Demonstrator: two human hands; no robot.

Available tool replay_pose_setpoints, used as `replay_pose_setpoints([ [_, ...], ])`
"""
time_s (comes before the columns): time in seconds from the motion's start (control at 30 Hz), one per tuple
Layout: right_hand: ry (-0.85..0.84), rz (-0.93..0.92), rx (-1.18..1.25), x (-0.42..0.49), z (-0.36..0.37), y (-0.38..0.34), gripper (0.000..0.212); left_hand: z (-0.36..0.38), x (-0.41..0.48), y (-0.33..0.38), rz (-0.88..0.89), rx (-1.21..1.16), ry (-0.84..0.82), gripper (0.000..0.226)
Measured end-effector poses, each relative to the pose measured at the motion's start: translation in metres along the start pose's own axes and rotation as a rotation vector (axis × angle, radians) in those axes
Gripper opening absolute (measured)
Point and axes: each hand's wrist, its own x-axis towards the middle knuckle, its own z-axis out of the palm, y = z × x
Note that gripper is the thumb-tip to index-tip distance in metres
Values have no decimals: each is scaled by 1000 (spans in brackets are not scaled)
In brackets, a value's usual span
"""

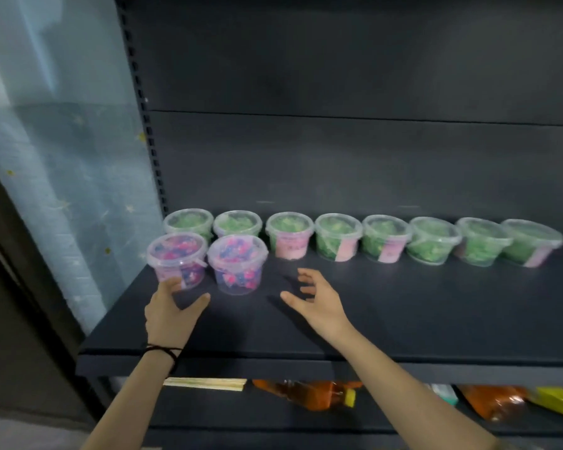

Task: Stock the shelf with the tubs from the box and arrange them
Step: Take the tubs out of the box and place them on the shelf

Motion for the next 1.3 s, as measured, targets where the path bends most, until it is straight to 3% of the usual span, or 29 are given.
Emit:
replay_pose_setpoints([
  [0.17, 132, 16, -41, -70, -104, 22, 67, 45, -74, 56, 124, -66, -146, 46],
  [0.4, 328, 122, -175, -212, -271, 83, 71, 155, -226, 136, 316, -131, -466, 32],
  [0.63, 439, 318, -280, -343, -391, 162, 71, 274, -377, 170, 416, -53, -801, 41],
  [0.97, 368, 690, -343, -415, -488, 323, 62, 446, -487, 128, 166, 210, -1133, 53],
  [1.17, 271, 866, -324, -430, -526, 431, 58, 545, -549, 103, 89, 397, -1256, 58],
  [1.3, 260, 953, -284, -445, -539, 490, 47, 583, -599, 90, -49, 392, -1303, 55],
])
